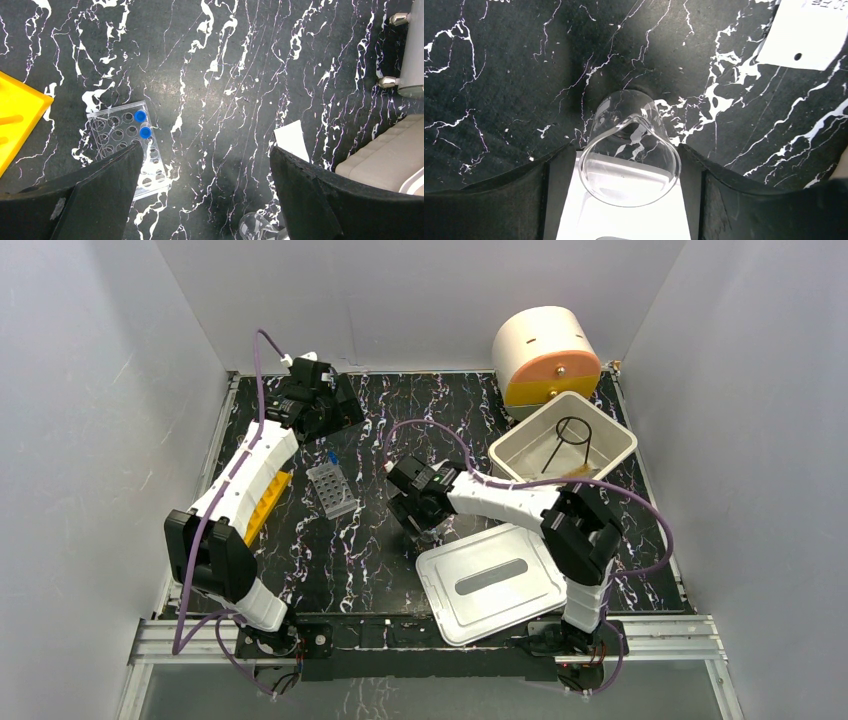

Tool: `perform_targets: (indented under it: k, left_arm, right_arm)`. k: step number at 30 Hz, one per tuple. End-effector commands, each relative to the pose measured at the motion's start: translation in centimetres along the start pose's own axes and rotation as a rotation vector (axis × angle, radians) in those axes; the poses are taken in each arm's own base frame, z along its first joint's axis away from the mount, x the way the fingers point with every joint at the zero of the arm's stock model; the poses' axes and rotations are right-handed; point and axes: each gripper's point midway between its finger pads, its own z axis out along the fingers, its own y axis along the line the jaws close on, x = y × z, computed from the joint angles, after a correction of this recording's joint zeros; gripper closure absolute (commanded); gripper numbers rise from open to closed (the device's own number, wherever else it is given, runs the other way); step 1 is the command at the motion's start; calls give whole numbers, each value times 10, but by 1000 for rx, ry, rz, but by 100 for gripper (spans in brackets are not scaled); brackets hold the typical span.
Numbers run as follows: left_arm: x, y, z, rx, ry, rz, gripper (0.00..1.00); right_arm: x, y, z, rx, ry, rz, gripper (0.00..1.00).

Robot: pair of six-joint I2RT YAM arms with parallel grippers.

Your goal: Organize the chemistry lab equipment

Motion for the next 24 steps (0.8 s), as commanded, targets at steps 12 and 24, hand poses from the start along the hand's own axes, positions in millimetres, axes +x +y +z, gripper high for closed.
perform_targets:
  k: [12,24]
  left_arm:
    - [-15,-10,-13,51,-23,-10,2]
    - [-6,-12,-11,76,6,-28,2]
  right_arm:
    - [-63,3,-33,-18,-215,29,43]
    - [-127,-107,-155,21,-565,362,46]
